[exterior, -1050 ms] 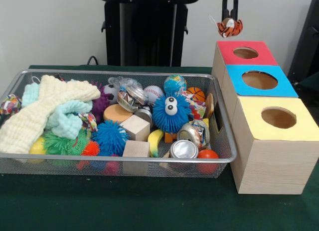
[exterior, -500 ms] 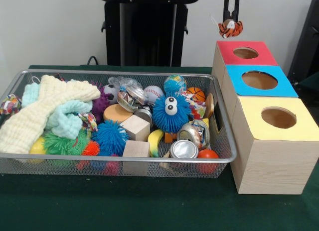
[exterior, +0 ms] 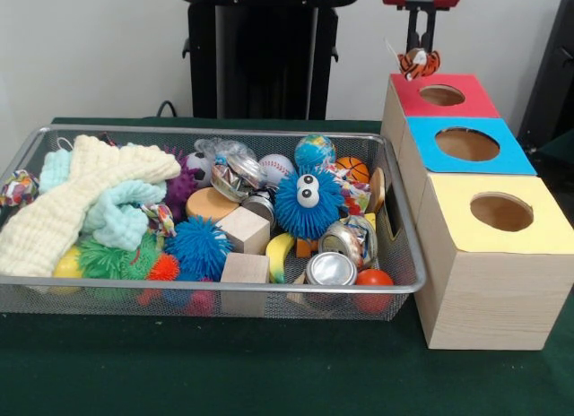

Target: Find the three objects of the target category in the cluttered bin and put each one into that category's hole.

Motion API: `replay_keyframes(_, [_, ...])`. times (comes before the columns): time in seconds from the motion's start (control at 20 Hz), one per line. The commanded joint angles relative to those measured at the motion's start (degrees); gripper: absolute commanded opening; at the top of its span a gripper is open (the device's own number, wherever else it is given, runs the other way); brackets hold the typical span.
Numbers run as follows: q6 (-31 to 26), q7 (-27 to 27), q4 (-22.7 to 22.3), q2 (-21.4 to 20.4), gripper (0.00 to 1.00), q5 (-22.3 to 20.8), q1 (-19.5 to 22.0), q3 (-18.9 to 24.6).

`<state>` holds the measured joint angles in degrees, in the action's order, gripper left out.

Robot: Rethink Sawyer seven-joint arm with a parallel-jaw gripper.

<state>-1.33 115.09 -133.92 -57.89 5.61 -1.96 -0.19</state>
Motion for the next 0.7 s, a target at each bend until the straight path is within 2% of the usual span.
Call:
replay_keyframes(0.05, [5.1,14.2,1.4,5.0,0.0,4.5,-1.1,-1.2])
replay_keyframes(0.7, [5.1,13.8,2.3,5.4,0.0,8.1,-3.5,-1.8])
